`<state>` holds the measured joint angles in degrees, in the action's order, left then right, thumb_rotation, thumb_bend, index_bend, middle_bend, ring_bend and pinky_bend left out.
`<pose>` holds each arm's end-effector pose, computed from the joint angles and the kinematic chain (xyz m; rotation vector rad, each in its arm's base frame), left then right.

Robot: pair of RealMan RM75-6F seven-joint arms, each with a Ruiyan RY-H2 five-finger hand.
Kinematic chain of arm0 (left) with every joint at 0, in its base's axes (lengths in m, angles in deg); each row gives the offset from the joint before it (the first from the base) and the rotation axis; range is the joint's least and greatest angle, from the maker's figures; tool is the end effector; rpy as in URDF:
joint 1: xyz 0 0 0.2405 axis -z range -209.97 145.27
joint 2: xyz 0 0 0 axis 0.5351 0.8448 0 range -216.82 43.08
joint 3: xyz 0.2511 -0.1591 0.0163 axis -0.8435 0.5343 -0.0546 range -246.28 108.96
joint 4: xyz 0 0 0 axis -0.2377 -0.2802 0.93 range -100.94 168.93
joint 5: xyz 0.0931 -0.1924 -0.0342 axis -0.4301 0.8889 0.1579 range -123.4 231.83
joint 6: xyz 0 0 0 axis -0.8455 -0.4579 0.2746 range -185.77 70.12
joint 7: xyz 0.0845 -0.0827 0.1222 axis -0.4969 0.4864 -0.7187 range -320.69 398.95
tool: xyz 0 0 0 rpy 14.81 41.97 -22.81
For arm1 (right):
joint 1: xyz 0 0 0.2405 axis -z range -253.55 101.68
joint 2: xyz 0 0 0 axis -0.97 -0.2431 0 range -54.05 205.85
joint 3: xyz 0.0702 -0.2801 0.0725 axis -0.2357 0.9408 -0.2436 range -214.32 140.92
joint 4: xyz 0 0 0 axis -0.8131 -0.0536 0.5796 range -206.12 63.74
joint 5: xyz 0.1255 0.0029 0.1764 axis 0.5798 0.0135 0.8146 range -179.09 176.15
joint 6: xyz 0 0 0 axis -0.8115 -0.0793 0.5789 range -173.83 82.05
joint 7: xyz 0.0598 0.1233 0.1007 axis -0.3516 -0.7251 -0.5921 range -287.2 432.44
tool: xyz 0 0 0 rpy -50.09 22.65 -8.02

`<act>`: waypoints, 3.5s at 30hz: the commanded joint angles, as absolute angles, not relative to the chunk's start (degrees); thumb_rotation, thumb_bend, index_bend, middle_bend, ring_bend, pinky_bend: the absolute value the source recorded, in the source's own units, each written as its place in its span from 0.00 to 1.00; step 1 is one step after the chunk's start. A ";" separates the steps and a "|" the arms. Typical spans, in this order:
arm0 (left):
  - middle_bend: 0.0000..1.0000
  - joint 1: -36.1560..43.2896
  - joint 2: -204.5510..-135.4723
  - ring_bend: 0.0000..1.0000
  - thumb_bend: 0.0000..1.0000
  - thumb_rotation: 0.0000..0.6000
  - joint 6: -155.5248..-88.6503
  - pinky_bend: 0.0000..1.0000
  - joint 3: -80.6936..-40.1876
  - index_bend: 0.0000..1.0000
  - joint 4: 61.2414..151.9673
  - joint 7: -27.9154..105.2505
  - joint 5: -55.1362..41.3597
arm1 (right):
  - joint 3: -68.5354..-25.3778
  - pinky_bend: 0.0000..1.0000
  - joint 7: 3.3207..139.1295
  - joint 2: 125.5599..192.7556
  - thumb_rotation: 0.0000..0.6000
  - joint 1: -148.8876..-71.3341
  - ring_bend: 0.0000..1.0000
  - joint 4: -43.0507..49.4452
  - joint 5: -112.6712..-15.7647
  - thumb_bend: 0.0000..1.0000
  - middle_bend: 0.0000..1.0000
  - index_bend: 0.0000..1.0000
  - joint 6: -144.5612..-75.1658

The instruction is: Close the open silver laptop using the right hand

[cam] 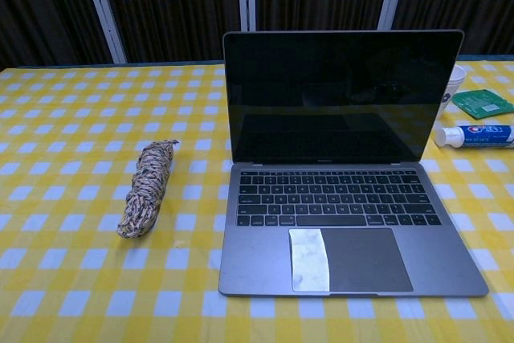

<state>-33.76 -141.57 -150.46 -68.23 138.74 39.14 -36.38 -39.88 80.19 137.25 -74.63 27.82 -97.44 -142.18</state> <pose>-0.3179 0.1636 0.2176 -1.3229 -0.9108 -0.9612 -0.3106 -0.1716 0.1995 1.3644 -0.7019 0.9945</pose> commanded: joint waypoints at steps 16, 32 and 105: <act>0.00 -32.20 -142.70 0.00 0.00 1.00 -147.62 0.00 -67.20 0.00 138.40 36.78 -33.98 | -43.62 0.00 73.70 135.72 1.00 -82.20 0.00 28.43 -94.53 0.59 0.00 0.00 -132.47; 0.00 -29.83 -144.92 0.00 0.00 1.00 -143.68 0.00 -65.17 0.00 136.78 33.60 -28.40 | -55.19 0.01 63.31 131.54 1.00 -106.51 0.00 28.43 -84.13 1.00 0.00 0.04 -103.25; 0.00 -28.82 -145.34 0.00 0.00 1.00 -142.30 0.00 -65.41 0.00 136.65 33.24 -26.63 | -37.72 0.28 79.90 135.84 1.00 -117.83 0.23 39.49 -96.03 1.00 0.29 0.23 -90.13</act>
